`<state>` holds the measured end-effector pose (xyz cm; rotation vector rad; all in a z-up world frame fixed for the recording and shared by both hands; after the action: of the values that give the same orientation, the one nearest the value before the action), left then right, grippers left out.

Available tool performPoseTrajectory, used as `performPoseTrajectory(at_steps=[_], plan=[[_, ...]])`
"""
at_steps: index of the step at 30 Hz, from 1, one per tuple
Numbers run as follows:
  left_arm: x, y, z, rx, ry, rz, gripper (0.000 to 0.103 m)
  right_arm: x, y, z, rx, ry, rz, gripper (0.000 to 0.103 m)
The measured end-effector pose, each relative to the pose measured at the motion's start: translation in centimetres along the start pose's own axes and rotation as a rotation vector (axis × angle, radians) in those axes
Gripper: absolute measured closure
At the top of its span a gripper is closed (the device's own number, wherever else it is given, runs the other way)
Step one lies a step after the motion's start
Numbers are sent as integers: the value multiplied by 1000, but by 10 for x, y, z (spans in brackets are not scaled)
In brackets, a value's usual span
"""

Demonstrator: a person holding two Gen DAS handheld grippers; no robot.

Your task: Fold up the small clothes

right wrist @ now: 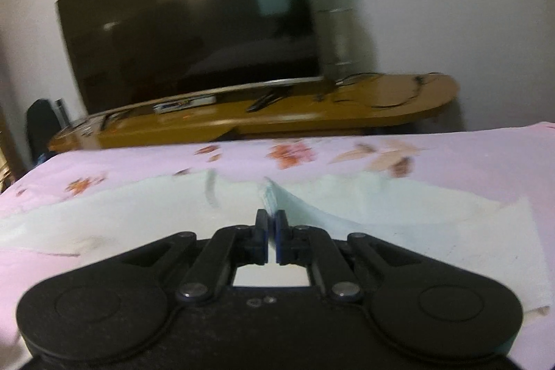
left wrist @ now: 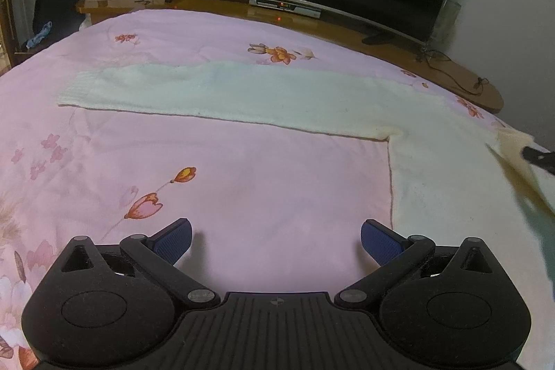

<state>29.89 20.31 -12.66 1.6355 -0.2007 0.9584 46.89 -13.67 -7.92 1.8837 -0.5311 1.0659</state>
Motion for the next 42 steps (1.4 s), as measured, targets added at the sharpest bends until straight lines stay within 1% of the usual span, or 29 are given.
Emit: performPoseTrajectory(at_steps=[3,6,7,8,9,10,11,12,13,14,15,16,17,18,21,22,26,30,31,32,33,34,38,40,42], plan=[[0,1,-1,4,-5,-2,0,-11,-17,-17,42,-4,-44,98],[3,0,3,2,-13,-4,0,-27,-37,-24,52,-19,-102,98],[4,0,7,-3,-18,-1,0,-32,-42,-25,51,-21,-132,92],[6,1,11,-12,-23,4,0,-38,-47,-26,45,-15,-153,90],[9,1,16,-24,-27,10,0,-37,-43,-30,37,11,-131,84],[12,1,24,-42,-30,14,0,-36,-37,-34,19,36,-119,69],[16,0,34,-69,-32,15,0,-33,-26,-37,12,60,-82,64],[21,0,44,-96,-33,19,1,-31,-16,-36,18,64,-54,63],[27,-1,59,-131,-39,28,7,-29,-5,-33,23,51,-31,64],[32,-2,76,-174,-45,36,21,-27,9,-26,12,23,-8,64],[37,-5,92,-215,-46,24,47,-26,20,-17,-1,-4,11,65],[41,-11,110,-264,-39,-6,53,-25,32,-9,-13,-32,29,65],[44,-17,128,-329,-24,-31,53,-26,44,1,-27,-61,48,65],[46,-23,145,-373,-15,-47,53,-26,58,12,-51,-92,67,65],[50,-43,193,-461,-23,-113,53,-32,89,43,-99,-177,93,64],[49,-49,205,-474,-22,-129,53,-35,97,53,-113,-202,95,64],[48,-78,239,-459,-33,-181,53,-49,119,82,-165,-240,88,64],[50,-81,258,-455,-53,-160,53,-63,132,100,-205,-286,92,64],[51,-82,263,-458,-61,-153,68,-66,134,104,-216,-299,91,64],[52,-82,268,-456,-76,-146,91,-68,135,108,-222,-312,92,64],[53,-82,270,-452,-86,-154,100,-69,136,112,-229,-328,95,64],[57,-80,269,-457,-78,-145,100,-71,137,115,-232,-340,97,64],[81,-55,256,-493,-71,-48,100,-70,134,124,-224,-364,93,64],[95,-49,248,-483,-77,-10,100,-68,130,124,-220,-362,91,64],[106,-50,237,-463,-74,11,100,-68,129,122,-212,-363,88,64]])
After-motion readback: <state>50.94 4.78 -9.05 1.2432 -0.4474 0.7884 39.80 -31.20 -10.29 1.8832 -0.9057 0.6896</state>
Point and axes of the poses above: each gripper's, at about its wrist camera, not at the fingertips, and y roughly against the way its jaws point, z to its right, x to its top, the point moved 5 cm from there along -y, roughly the way its jaws point, and after that the axes turned 10 degrees about x, right-handed, at the moved point
